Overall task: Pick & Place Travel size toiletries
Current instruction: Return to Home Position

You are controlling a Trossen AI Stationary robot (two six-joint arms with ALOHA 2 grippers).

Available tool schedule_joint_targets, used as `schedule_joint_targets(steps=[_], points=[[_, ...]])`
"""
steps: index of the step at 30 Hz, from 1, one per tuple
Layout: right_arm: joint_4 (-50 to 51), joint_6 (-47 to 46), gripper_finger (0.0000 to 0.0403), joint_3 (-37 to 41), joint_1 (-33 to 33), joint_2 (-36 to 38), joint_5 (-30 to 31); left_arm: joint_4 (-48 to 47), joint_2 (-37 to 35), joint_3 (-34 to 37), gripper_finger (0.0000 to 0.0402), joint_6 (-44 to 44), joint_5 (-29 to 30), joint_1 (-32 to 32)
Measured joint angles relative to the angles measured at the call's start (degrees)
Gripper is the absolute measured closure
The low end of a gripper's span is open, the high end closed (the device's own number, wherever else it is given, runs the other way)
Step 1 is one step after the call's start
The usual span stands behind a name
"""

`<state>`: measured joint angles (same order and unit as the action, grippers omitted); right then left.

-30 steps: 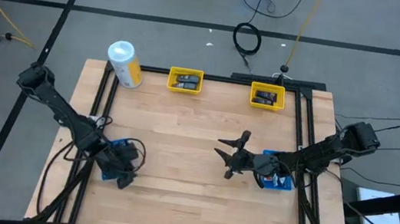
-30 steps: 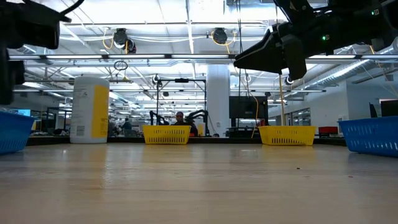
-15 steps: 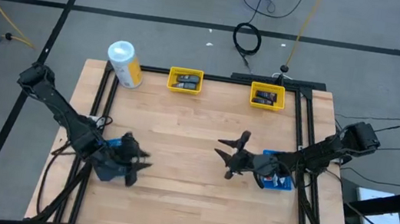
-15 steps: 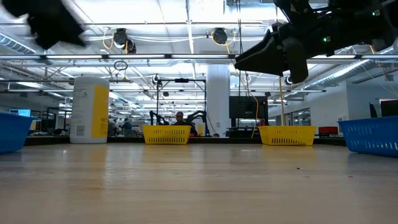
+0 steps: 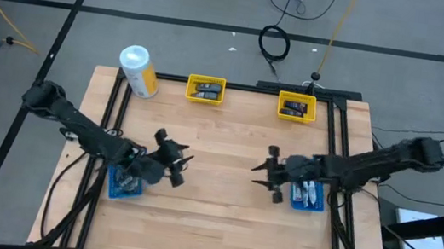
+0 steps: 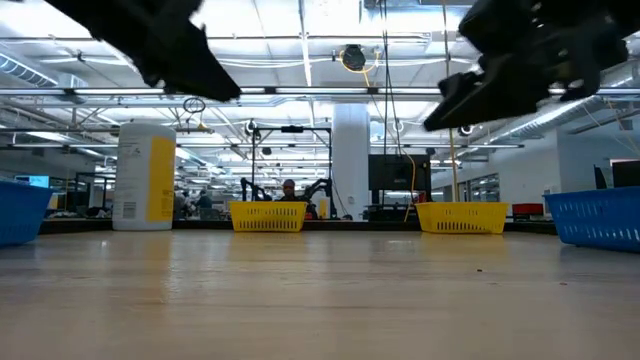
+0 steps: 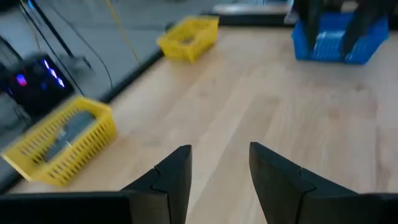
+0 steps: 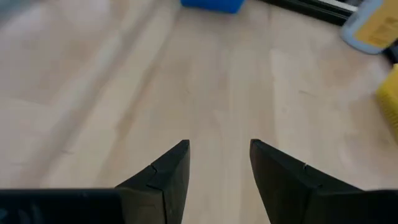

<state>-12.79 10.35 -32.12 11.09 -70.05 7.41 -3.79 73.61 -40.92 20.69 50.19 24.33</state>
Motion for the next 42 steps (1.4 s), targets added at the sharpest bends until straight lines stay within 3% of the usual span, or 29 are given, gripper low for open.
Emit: schedule_joint_targets(steps=[5, 13, 21, 24, 29, 33, 36, 39, 42], points=[[4.69, -4.57, 0.0243, 6.21, -2.42, 15.33, -7.73, 2.30, 4.62, 0.02, 0.0245, 2.36, -5.96, -4.12], [5.26, -8.83, 0.0243, 20.29, -4.46, 46.94, -5.73, 9.25, 10.61, 0.02, 0.0245, -0.34, -13.06, -6.05], [18.15, -12.46, 0.0243, 21.29, -5.31, 69.78, -5.95, 11.24, 10.79, 0.02, 0.0245, -1.49, -14.29, -6.01], [19.41, -12.42, 0.0243, 22.56, -5.29, 69.82, -6.09, 11.15, 10.79, 0.02, 0.0245, -1.15, -14.30, -6.01], [8.65, -13.20, 0.0243, 30.79, -5.42, 69.19, -6.73, 11.69, 10.78, 0.06, 0.0245, -1.08, -14.29, -6.00], [10.58, -16.59, 0.0243, 31.01, -5.48, 68.22, -7.74, 11.82, 10.78, 0.06, 0.0245, -1.06, -14.30, -6.01], [7.12, -14.17, 0.0247, 31.06, -5.42, 68.50, -7.67, 12.76, 10.77, 0.04, 0.0245, -1.24, -14.29, -6.07], [7.39, -12.26, 0.0278, 31.12, -5.39, 68.54, -7.58, 13.56, 10.77, 0.04, 0.0245, -1.57, -14.35, -6.09], [8.52, -12.04, 0.0336, 31.12, -5.39, 68.38, -7.49, 13.44, 10.77, 0.04, 0.0245, -1.55, -16.14, -6.38]])
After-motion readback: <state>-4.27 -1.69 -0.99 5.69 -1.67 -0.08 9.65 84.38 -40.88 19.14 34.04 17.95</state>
